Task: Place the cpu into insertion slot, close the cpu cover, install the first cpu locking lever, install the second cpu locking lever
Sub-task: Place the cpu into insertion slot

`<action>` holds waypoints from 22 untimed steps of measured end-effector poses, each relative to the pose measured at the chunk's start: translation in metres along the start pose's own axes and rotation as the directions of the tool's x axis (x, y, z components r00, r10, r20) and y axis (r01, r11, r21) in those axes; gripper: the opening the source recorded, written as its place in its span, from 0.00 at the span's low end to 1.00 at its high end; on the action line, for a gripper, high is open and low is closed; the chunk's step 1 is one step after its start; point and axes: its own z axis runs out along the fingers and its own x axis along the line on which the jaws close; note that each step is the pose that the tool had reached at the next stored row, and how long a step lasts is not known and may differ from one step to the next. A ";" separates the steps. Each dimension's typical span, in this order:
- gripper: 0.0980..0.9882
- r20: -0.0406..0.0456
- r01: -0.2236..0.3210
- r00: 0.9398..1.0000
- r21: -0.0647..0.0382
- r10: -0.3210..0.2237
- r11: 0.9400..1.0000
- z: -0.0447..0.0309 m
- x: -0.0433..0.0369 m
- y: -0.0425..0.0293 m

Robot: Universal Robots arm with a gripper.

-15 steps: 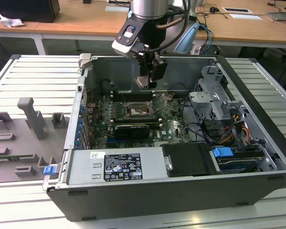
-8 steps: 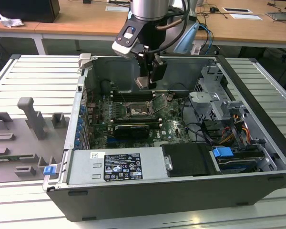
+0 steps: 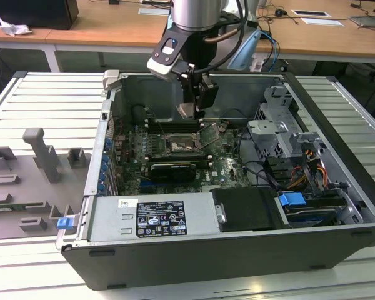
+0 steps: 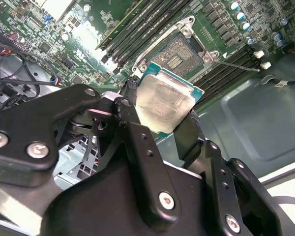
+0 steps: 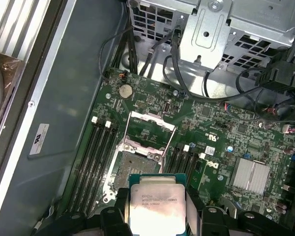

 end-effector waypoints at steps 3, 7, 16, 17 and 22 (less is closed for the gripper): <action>0.50 0.000 0.000 1.000 0.000 0.000 1.000 0.0014 0.0000 -0.0001; 0.50 0.000 0.000 1.000 0.000 0.000 1.000 0.0026 0.0000 -0.0002; 0.50 0.000 0.000 1.000 0.000 0.000 1.000 0.0062 -0.0001 -0.0005; 0.50 0.000 0.000 1.000 0.000 0.000 1.000 0.0065 -0.0001 -0.0005; 0.50 0.000 0.000 1.000 0.000 0.000 1.000 0.0085 -0.0001 -0.0007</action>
